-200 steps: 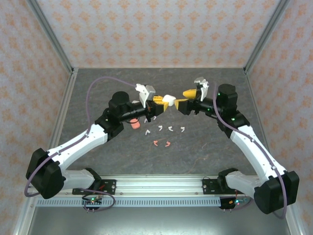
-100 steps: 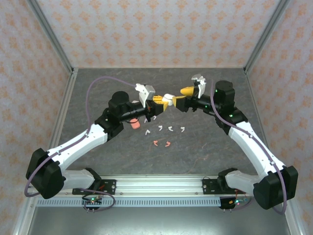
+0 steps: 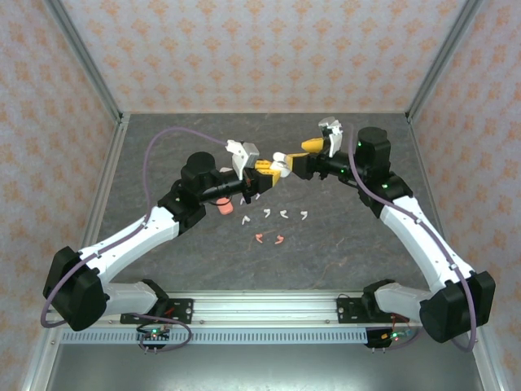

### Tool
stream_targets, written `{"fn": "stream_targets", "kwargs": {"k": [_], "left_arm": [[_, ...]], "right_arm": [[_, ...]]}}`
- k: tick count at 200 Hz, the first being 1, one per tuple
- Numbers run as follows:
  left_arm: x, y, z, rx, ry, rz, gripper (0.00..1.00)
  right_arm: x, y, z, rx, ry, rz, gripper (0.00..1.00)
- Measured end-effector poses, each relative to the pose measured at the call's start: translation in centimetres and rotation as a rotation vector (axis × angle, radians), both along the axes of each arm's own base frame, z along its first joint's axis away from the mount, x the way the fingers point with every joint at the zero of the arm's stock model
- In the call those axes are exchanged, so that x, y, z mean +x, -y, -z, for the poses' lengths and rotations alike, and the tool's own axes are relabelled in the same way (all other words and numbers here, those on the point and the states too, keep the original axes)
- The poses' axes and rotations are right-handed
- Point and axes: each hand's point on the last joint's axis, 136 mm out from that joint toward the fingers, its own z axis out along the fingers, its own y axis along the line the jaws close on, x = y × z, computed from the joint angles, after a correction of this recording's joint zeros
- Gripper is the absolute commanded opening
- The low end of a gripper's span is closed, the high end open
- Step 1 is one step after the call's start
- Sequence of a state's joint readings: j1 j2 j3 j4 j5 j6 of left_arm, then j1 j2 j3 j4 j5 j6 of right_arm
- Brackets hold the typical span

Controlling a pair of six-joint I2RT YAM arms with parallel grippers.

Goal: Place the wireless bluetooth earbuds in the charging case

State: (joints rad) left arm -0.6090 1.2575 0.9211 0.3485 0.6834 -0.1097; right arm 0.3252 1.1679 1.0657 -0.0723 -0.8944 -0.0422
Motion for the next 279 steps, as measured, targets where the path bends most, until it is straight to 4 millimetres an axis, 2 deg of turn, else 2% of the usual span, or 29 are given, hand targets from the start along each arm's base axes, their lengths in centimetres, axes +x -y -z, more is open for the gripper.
{"fn": "stream_targets", "kwargs": {"k": [43,75,96,130,167,193,238,279], "left_arm": [[0.0,-0.3,0.2,0.017,0.024,-0.011,0.0],[-0.9,-1.2,1.1,0.044,0.03,-0.027,0.0],[-1.5,-1.8,2.0,0.06,0.013,-0.035,0.0],[-2.8,-3.2,3.9,0.086,-0.019,-0.061,0.0],[-4.3,-5.1,5.2,0.104,-0.038,-0.106,0.0],[-5.2,-6.3,5.2,0.105,-0.032,-0.135,0.0],[-6.0,-7.6,4.7,0.107,-0.026,-0.174,0.0],[-6.3,-8.2,5.2,0.118,-0.036,-0.191,0.0]], "right_arm": [[-0.1,0.8,0.1,-0.014,-0.06,0.026,0.77],[-0.2,1.8,1.9,-0.025,-0.195,0.085,0.71],[-0.3,2.2,4.5,-0.028,-0.305,0.125,0.67],[-1.2,2.6,10.8,-0.12,-0.505,0.176,0.63],[-2.0,0.9,17.4,-0.29,-0.66,0.145,0.56],[-1.8,-0.7,20.8,-0.373,-0.728,0.129,0.5],[0.7,-4.2,23.4,-0.45,-0.755,0.113,0.48],[1.1,-6.8,25.2,-0.507,-0.761,0.086,0.47]]}}
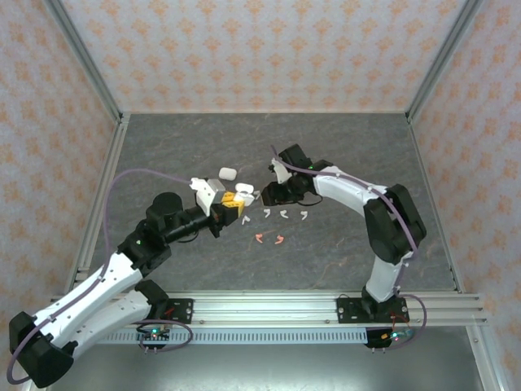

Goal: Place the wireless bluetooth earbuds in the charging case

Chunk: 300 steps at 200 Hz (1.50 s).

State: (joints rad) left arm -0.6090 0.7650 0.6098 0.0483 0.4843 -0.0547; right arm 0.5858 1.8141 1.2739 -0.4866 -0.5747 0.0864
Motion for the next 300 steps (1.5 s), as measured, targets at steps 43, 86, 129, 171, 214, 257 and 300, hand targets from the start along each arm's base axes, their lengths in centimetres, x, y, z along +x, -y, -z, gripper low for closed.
{"fn": "stream_targets", "kwargs": {"k": [43,86,129,171,214,257,300], "left_arm": [[-0.3,-0.4,0.1,0.006,-0.004,-0.01,0.0],[-0.7,-1.0,-0.2,0.001,0.007,-0.024,0.0],[-0.8,-1.2,-0.2,-0.001,0.012,-0.031,0.0],[-0.7,-1.4,-0.1,0.003,0.011,-0.047,0.0],[-0.7,-1.4,-0.1,0.004,0.011,-0.048,0.0],[-0.6,-1.4,-0.1,0.005,0.009,-0.048,0.0],[-0.4,-1.3,0.4,0.016,-0.006,-0.047,0.0]], "right_arm": [[1.2,-3.0,0.8,-0.005,0.007,-0.039,0.46],[3.5,-6.1,0.7,0.008,0.035,-0.073,0.45],[4.3,-8.5,2.0,-0.002,0.029,-0.108,0.43],[5.1,-9.4,4.0,-0.054,0.014,-0.124,0.42],[4.6,-9.0,5.2,-0.105,-0.012,-0.128,0.4],[4.5,-8.6,5.3,-0.126,-0.016,-0.135,0.36],[4.4,-8.5,5.4,-0.129,-0.017,-0.141,0.31]]}}
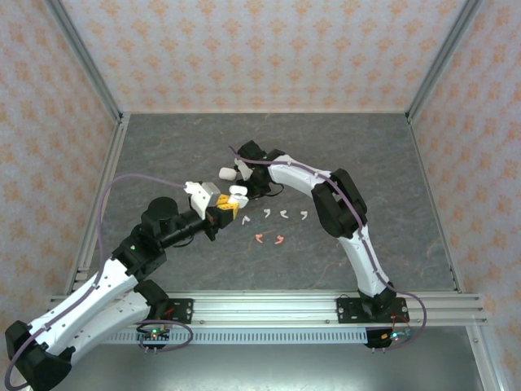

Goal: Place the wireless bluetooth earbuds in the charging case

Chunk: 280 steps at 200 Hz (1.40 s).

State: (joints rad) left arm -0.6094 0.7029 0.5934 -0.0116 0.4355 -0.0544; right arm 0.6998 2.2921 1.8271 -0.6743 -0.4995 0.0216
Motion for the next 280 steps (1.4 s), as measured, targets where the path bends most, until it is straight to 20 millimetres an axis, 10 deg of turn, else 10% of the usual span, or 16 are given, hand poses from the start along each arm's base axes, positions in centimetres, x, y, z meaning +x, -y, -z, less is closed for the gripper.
{"fn": "stream_targets", "kwargs": {"k": [162,280], "left_arm": [[0.1,0.0,0.1,0.002,-0.005,-0.004,0.0],[2.1,1.6,-0.1,-0.089,-0.053,-0.01,0.0]], "right_arm": [[-1.2,1.8,-1.1,0.001,0.054,0.012,0.16],[-3.8,11.2,-22.8,0.24,0.668,0.097,0.16]]}}
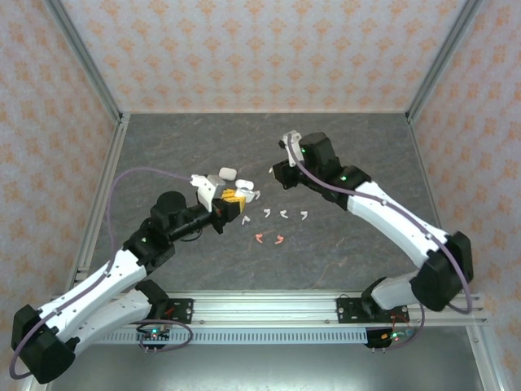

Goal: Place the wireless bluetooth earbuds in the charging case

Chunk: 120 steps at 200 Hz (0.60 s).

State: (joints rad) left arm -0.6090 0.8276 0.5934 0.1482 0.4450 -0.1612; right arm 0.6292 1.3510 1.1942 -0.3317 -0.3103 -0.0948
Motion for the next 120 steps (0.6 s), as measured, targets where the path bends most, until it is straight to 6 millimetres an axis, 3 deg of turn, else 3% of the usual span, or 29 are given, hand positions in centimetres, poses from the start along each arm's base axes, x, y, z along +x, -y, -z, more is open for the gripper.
{"fn": "stream_targets", "kwargs": {"k": [38,68,95,120], "left_arm": [[1.1,1.6,0.1,-0.053,-0.019,0.034,0.0],[1.9,2.9,0.4,-0.074,-0.046,0.066,0.0],[2.2,3.6,-0.3,-0.102,-0.039,0.088,0.0],[2.2,4.3,-1.4,-0.123,-0.022,0.118,0.0]], "right_arm": [[-2.2,0.9,-4.7,0.07,0.146,-0.055,0.14],[-4.0,1.2,-7.4,0.133,0.225,-0.104,0.14],[-5.4,0.9,-8.5,0.171,0.27,-0.152,0.14],[-6.4,0.1,-8.0,0.174,0.269,-0.2,0.14]]}}
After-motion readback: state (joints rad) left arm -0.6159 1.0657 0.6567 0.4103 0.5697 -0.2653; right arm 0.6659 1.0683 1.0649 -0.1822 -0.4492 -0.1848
